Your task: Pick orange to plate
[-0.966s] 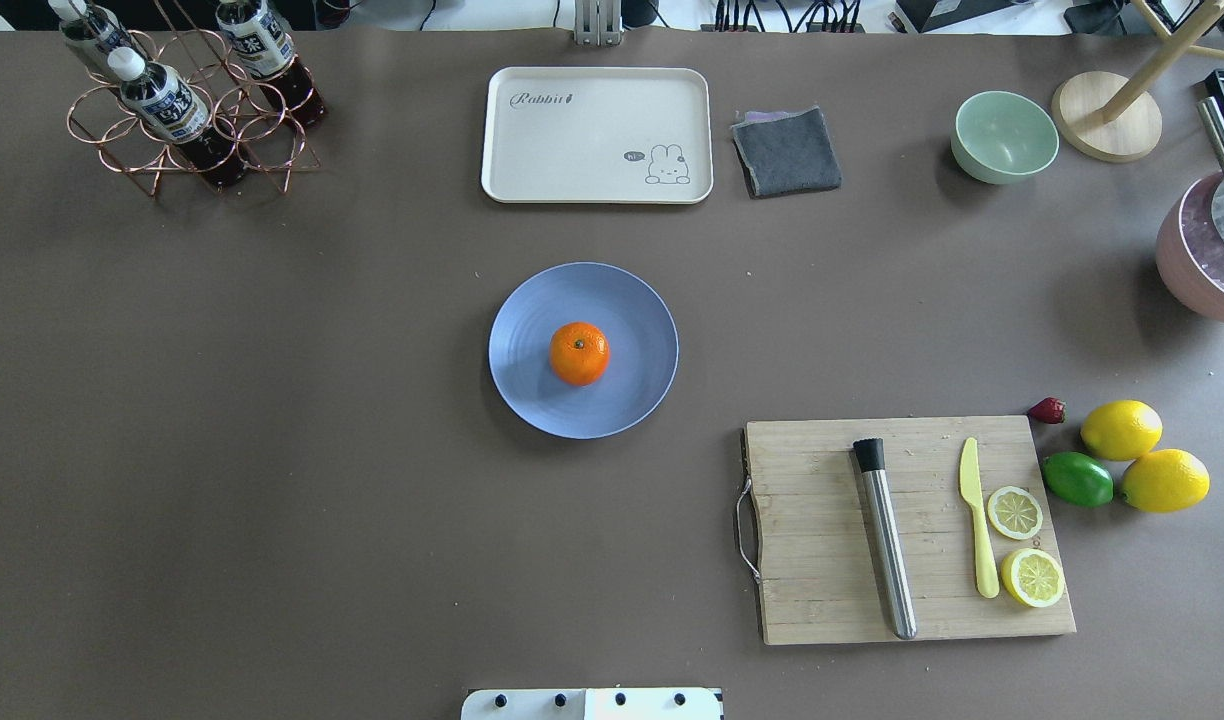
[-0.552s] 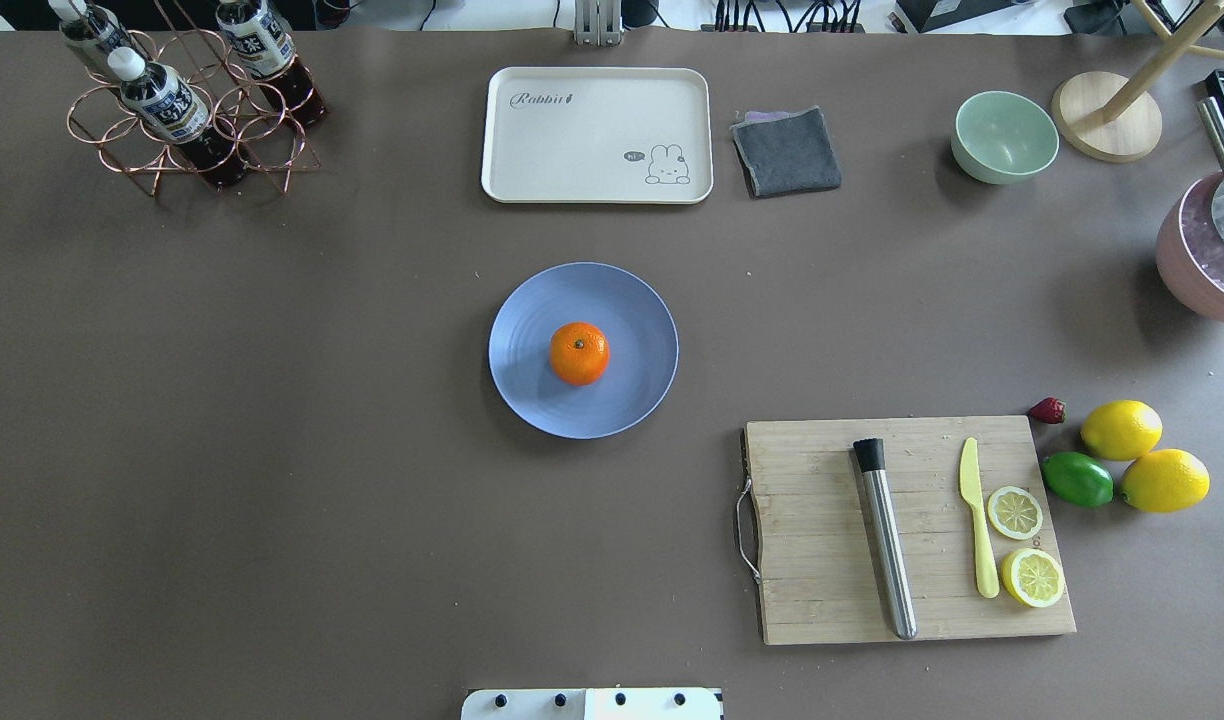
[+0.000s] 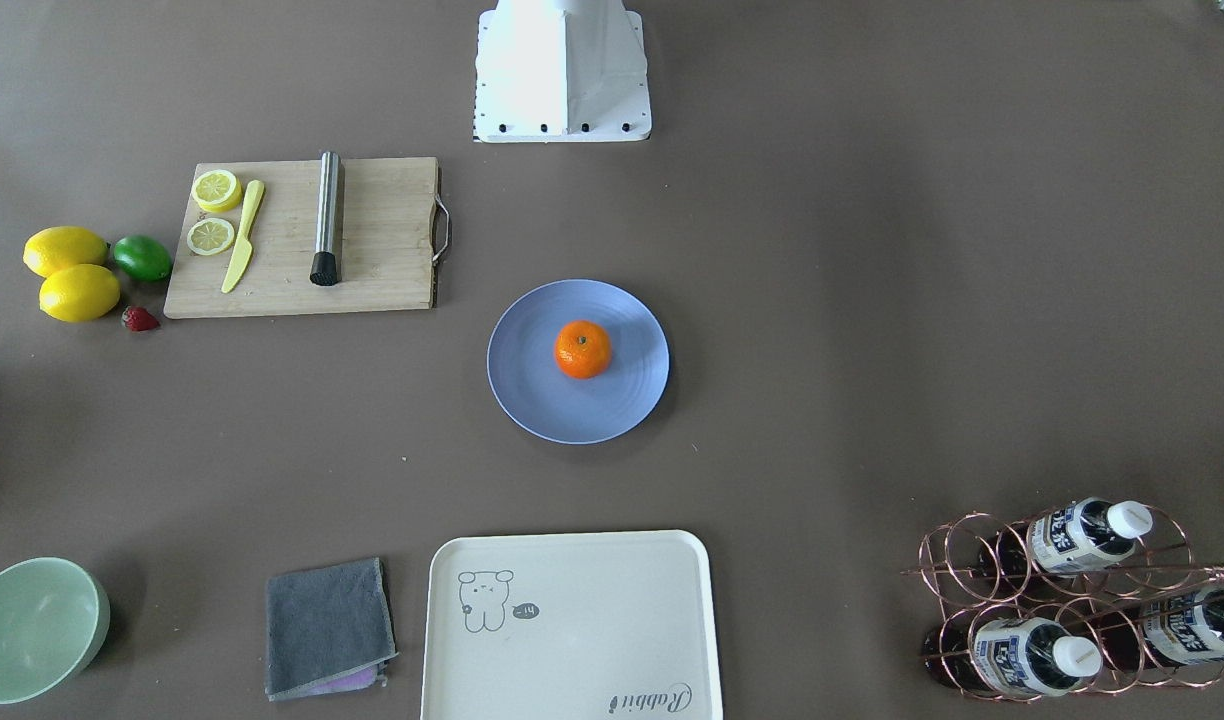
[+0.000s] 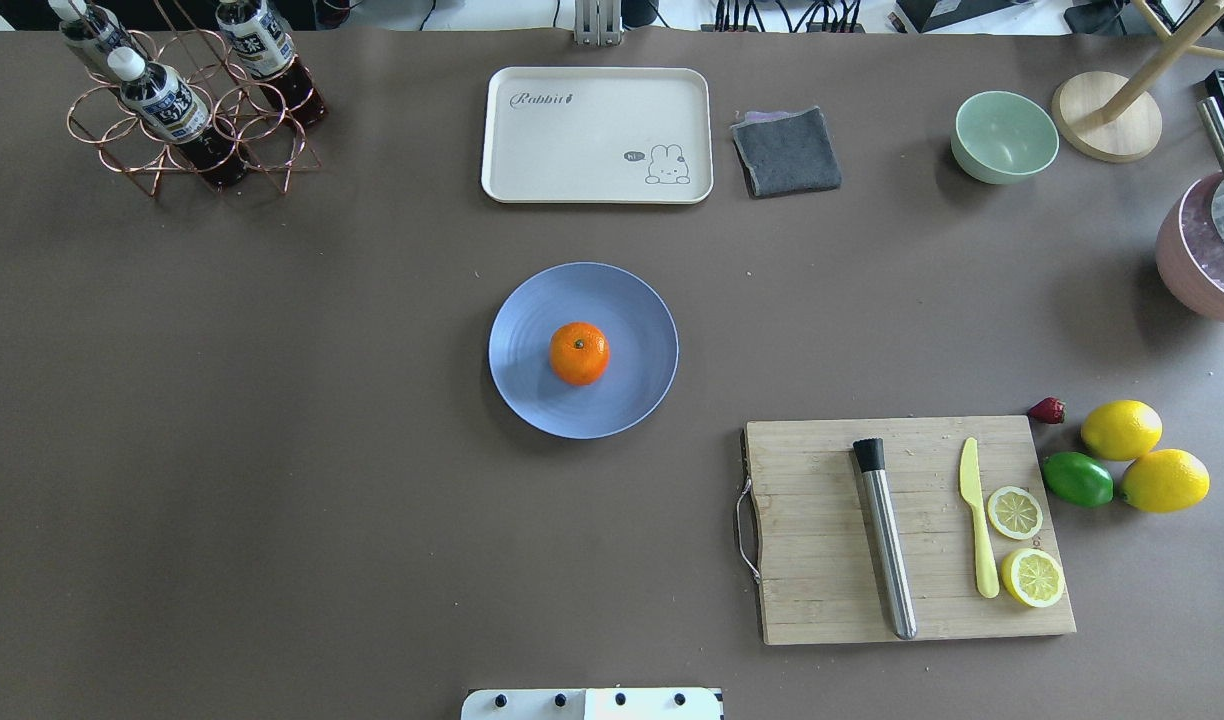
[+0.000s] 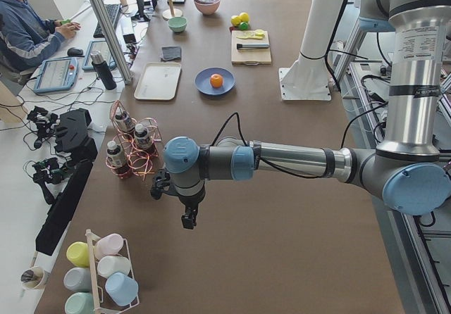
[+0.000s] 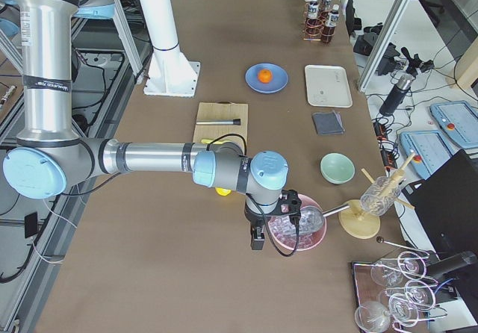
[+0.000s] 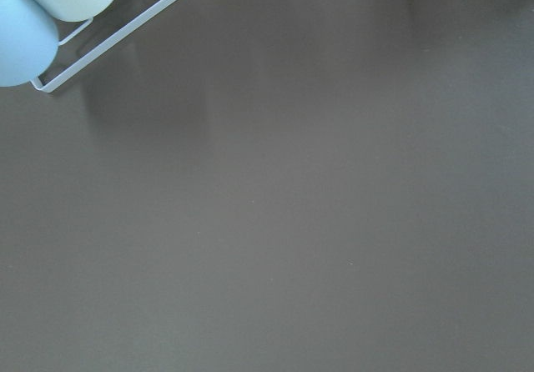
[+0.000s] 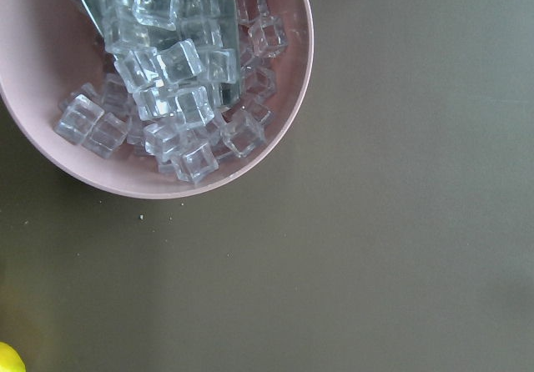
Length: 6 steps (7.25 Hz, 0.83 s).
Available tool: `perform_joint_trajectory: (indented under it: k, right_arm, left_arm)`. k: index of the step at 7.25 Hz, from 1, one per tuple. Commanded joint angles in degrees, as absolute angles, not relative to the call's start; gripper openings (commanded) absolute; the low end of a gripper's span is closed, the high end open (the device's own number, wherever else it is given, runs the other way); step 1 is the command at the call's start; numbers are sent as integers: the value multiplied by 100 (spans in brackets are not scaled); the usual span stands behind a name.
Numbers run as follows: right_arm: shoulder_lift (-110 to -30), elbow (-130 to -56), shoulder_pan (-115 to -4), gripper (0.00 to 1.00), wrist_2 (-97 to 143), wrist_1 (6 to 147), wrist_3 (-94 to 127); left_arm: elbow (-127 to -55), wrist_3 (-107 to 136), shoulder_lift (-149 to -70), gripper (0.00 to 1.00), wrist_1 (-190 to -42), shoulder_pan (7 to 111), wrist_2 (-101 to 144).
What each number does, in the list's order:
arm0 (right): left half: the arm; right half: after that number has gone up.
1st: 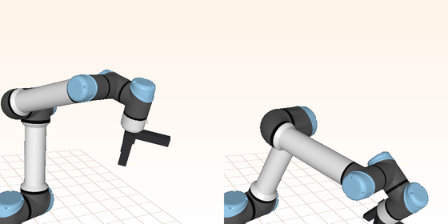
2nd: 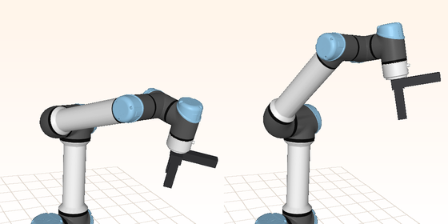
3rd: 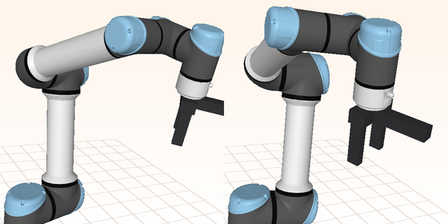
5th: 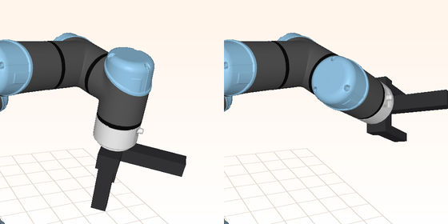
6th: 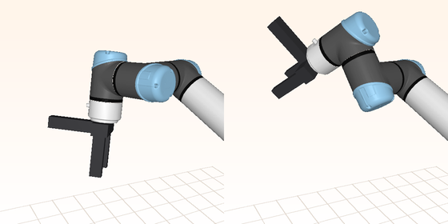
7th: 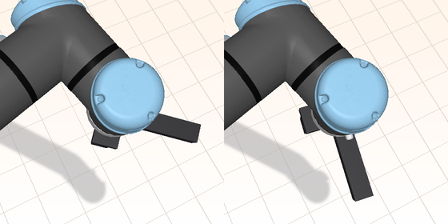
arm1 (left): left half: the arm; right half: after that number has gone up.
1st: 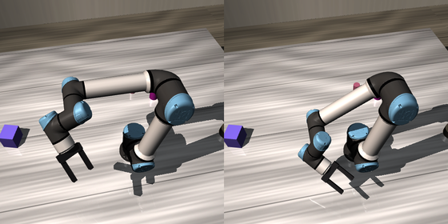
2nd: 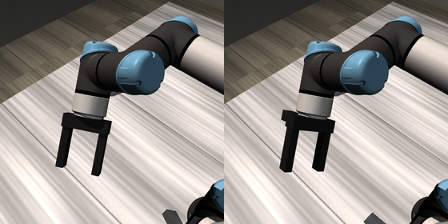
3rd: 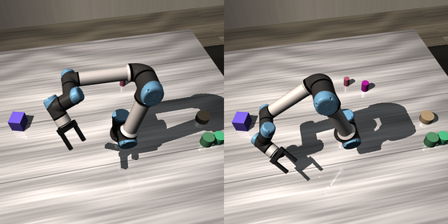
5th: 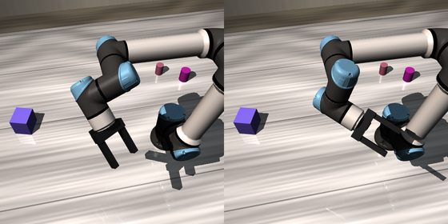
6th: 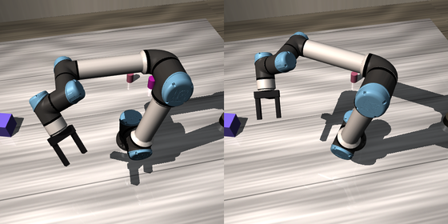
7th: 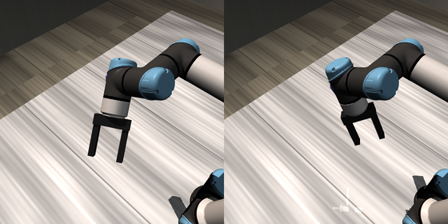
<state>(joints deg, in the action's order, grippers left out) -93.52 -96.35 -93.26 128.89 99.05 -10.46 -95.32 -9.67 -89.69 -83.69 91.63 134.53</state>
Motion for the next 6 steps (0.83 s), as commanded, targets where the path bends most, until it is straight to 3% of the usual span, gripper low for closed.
perform_joint_trajectory:
  k: [1, 6]
  right_arm:
    - [-9325, -9650, -9325, 100, 12894, 9905, -1046]
    - [-9387, -9545, -9325, 100, 12894, 9387, -1037]
  left_arm:
    - [-9519, -967, -8965, 98, -8376, 9167, 13509]
    - [-9527, -967, -8965, 98, -8385, 9176, 13509]
